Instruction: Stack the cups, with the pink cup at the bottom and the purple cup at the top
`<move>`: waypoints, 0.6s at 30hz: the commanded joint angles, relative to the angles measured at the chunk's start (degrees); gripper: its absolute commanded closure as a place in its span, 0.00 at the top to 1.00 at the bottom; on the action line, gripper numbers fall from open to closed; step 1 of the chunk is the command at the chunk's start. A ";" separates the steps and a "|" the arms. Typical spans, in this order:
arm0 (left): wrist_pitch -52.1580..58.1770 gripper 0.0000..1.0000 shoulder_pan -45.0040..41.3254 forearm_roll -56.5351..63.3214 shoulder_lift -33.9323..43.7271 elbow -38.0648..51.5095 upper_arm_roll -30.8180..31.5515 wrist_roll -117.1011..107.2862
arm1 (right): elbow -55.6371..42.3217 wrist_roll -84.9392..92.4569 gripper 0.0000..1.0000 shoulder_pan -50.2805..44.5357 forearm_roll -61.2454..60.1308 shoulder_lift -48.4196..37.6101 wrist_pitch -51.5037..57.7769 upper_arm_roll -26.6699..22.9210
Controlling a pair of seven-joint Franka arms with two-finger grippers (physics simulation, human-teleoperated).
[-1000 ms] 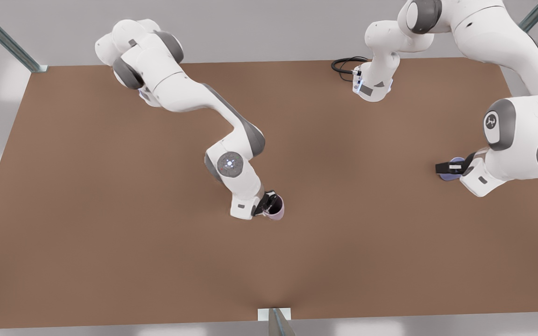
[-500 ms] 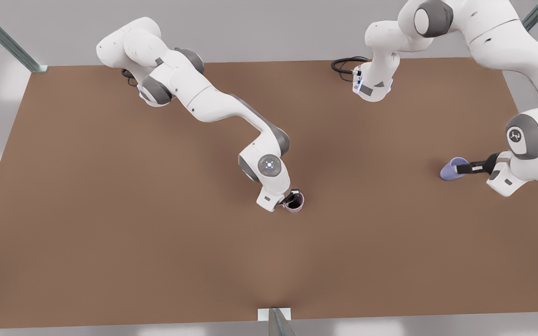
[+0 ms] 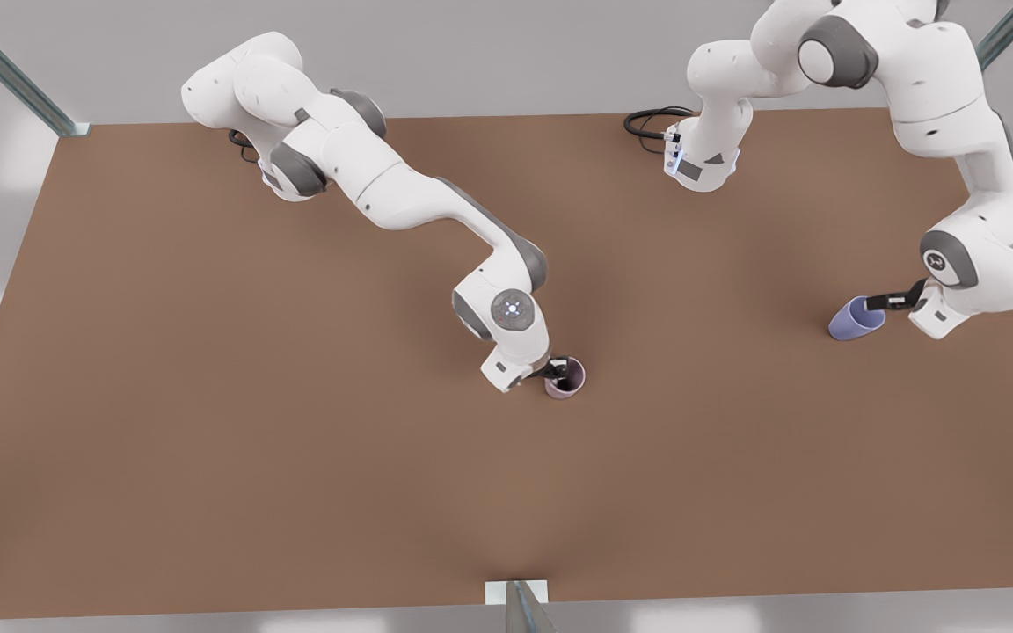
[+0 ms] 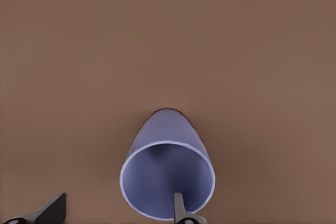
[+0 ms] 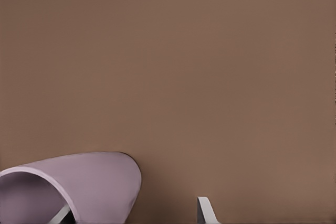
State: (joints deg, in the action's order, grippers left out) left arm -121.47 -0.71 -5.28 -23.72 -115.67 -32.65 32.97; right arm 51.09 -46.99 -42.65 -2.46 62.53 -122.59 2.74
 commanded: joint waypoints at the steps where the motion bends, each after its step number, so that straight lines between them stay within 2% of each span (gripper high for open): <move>1: -11.24 1.00 0.97 -0.34 -0.54 -0.87 -0.04 25.13 | 0.06 -8.47 0.84 0.02 -0.27 -0.21 -0.20 -0.01; 3: -11.68 1.00 1.06 -0.34 -1.77 -1.05 -0.04 25.22 | 0.06 -8.47 0.85 0.20 -0.27 -0.56 -0.20 -0.01; 8: -11.60 1.00 0.88 -2.27 -2.91 -4.39 0.31 25.22 | 7.00 -8.30 0.93 -0.24 -0.18 -5.57 -3.80 -0.01; 9: -11.33 0.84 0.88 -2.71 -2.83 -4.39 0.66 25.22 | 9.46 -8.03 0.93 -0.15 -0.87 -8.91 -3.89 -2.03; 10: -10.72 0.73 0.80 -3.51 -2.83 -4.39 0.83 25.30 | 10.08 -8.29 0.94 -0.24 -1.49 -11.98 -3.36 -2.39; 12: -10.10 0.44 0.53 -3.59 -2.83 -4.30 1.19 25.30 | 13.94 -7.07 0.94 1.42 -6.85 -18.75 -3.01 -2.56; 13: -10.02 0.39 0.45 -3.51 -2.91 -4.30 1.27 25.22 | 21.84 0.92 1.00 5.82 -6.59 -25.60 -1.69 -2.65; 14: -9.66 0.36 0.36 -3.59 -2.83 -4.21 1.27 25.22 | 32.21 8.65 1.00 10.21 -6.50 -33.68 -1.78 -3.09; 15: -9.57 0.31 0.36 -3.59 -2.65 -4.21 1.27 25.04 | 38.11 17.44 1.00 16.45 -6.51 -39.75 -1.17 -3.18; 17: -8.78 0.21 0.36 -3.68 -2.30 -3.95 1.45 23.46 | 40.48 33.25 1.00 30.60 -6.42 -46.96 10.95 -3.97; 18: -8.70 0.21 0.27 -3.68 -2.21 -3.77 2.24 22.41 | 41.81 42.76 1.00 35.87 -6.15 -50.74 13.95 -5.20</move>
State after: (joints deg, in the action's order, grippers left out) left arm -130.91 -0.41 -8.32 -26.01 -119.53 -30.67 47.92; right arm 91.02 -42.42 -10.08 -8.12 14.98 -118.64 -1.89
